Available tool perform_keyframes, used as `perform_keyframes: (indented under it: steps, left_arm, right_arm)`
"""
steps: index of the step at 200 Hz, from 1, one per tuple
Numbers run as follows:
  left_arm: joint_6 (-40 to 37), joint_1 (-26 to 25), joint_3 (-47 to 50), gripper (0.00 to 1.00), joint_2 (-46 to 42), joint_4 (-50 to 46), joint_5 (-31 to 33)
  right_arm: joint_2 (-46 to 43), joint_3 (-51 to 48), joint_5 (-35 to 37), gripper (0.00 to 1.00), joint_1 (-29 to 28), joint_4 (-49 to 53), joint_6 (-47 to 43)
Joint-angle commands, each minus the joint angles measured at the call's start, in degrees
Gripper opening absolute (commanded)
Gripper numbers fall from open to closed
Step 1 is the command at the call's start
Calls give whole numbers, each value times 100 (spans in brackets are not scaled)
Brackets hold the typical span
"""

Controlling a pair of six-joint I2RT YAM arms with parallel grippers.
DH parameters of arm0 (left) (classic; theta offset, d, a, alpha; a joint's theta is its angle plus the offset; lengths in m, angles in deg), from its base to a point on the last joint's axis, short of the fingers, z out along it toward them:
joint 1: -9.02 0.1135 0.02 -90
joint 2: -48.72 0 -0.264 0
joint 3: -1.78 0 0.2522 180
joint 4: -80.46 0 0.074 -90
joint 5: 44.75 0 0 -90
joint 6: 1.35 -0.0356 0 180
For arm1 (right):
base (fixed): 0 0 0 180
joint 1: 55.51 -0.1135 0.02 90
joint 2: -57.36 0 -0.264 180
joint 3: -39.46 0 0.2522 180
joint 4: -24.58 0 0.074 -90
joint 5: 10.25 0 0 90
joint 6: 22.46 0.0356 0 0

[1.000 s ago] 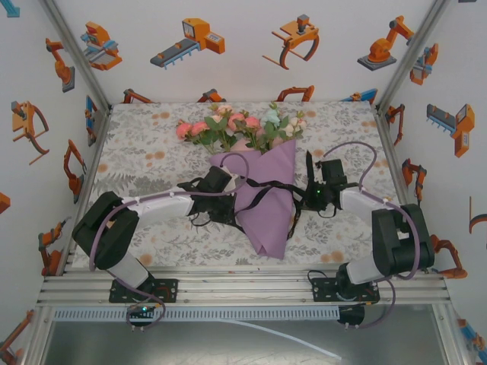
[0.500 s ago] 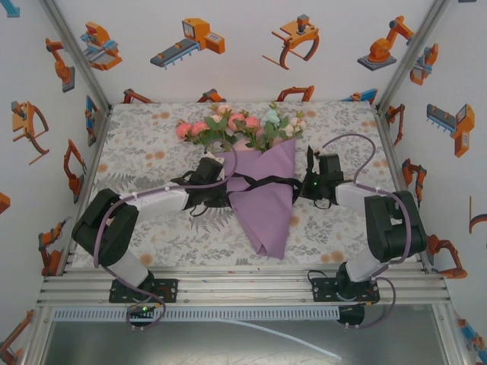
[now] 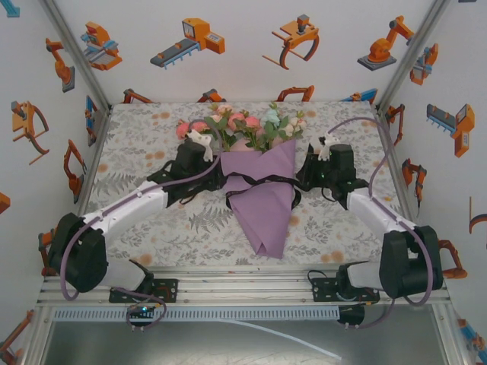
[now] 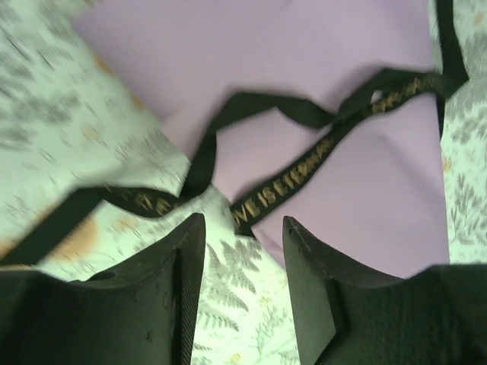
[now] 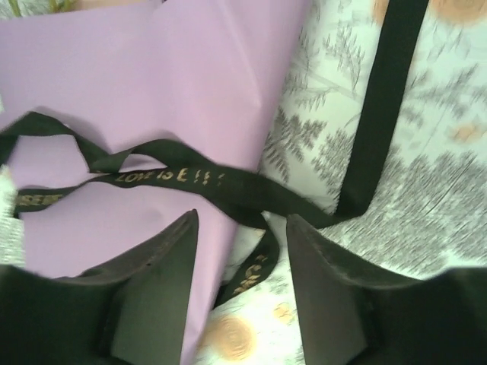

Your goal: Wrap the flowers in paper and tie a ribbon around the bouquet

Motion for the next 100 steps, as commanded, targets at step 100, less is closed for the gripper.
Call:
perform_keyframes:
  steps: [100]
  left_arm:
    - [-2617, 386, -2458, 79, 2337, -1112, -2354]
  right_arm:
    - [2893, 2801, -1267, 52, 360, 3402, -4190]
